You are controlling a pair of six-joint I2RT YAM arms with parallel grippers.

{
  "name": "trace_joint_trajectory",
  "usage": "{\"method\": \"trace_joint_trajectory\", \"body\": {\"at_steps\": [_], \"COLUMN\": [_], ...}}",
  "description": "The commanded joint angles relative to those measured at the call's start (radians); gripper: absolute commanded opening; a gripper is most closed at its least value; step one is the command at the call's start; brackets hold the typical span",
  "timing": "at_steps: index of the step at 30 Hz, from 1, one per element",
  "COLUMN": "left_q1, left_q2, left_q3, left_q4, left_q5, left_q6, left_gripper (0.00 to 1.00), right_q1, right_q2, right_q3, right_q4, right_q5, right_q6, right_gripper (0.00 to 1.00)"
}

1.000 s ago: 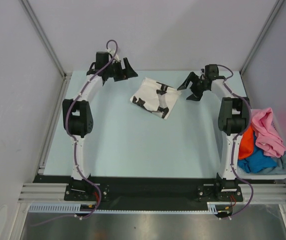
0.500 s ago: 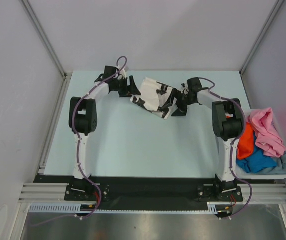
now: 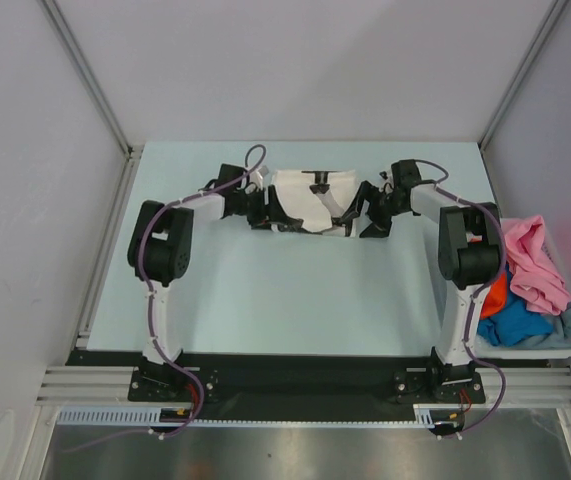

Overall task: Fold and stack the t-shirts
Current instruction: Neatly place the folded tshirt to the corner

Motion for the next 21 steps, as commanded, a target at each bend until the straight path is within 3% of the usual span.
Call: {"method": "trace_joint_trajectory", "body": {"at_steps": [1, 5, 7, 10, 14, 16, 18, 20, 21], "left_q1": [-0.050, -0.041, -0.023, 0.002, 0.014, 0.016, 0.013, 0.007, 0.003], "left_q2": [-0.128, -0.220, -0.269, -0.306, -0.291, -0.228, -0.185, -0.127, -0.107], "left_q3": [-0.115, -0.179, -0.166, -0.103, -0.046, 0.000, 0.018, 0.029, 0.037], "left_q4": [0.105, 0.040, -0.006, -0.053, 0.010, 0.085, 0.156, 0.288, 0.324], "left_q5": [0.064, -0.048, -0.132, -0.165, -0.142, -0.064, -0.012, 0.004, 0.019], "left_q6": [-0.100, -0.109, -0.088, -0.049, -0.083, -0.139, -0.195, -0.282, -0.307], "left_gripper": [0.65, 0.69, 0.76, 0.77, 0.73, 0.61, 0.49, 0.43, 0.38], "right_q1": [-0.031, -0.032, -0.026, -0.022, -0.016, -0.005, 0.010, 0.036, 0.044], "right_q2": [-0.077, -0.063, -0.054, -0.045, -0.026, 0.012, 0.047, 0.116, 0.142], "right_q3": [0.023, 0.101, 0.141, 0.160, 0.155, 0.167, 0.208, 0.248, 0.288], "right_q4": [-0.045, -0.098, -0.096, -0.038, 0.162, 0.276, 0.342, 0.413, 0.427], "right_q5": [0.049, 0.040, 0.033, 0.011, 0.000, -0.033, -0.058, -0.081, -0.082], "right_q6": [-0.073, -0.103, -0.095, -0.034, 0.110, 0.205, 0.261, 0.318, 0.328], "right_gripper": [0.87, 0.86, 0.84, 0.77, 0.68, 0.60, 0.39, 0.31, 0.22]}}
